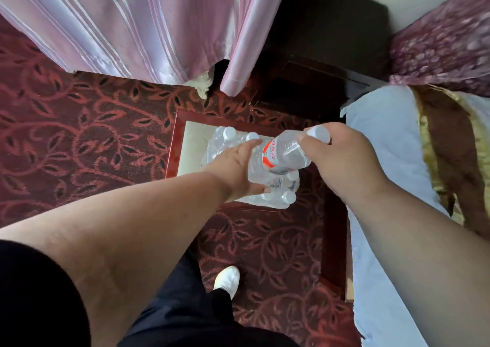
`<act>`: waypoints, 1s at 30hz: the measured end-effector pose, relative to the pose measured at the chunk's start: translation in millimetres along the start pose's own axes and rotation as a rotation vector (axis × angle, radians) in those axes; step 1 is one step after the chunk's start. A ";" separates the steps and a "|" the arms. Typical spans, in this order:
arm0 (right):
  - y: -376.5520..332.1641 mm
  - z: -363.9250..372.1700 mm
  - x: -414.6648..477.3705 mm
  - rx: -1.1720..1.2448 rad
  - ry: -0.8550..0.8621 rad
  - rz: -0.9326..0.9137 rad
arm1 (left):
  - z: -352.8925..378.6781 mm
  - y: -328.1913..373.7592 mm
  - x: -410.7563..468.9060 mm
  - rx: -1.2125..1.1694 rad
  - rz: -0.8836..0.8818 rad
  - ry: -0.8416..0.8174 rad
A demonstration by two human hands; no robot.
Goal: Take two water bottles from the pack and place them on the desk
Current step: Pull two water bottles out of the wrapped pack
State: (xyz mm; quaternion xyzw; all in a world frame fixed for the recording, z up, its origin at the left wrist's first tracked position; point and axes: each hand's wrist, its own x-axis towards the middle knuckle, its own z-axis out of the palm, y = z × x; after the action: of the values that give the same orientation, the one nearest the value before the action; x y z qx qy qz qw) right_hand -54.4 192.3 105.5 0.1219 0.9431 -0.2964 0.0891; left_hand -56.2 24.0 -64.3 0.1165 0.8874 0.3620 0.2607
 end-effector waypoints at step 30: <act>74.6 128.9 35.6 0.175 -0.263 0.353 | 19.2 13.5 26.6 -0.214 -0.414 0.342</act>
State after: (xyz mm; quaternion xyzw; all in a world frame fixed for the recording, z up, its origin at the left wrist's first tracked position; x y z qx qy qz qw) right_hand -54.9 183.0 -47.3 0.2525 0.8582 -0.3700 0.2508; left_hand -67.8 55.2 -76.4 -0.1581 0.8800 0.4072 0.1865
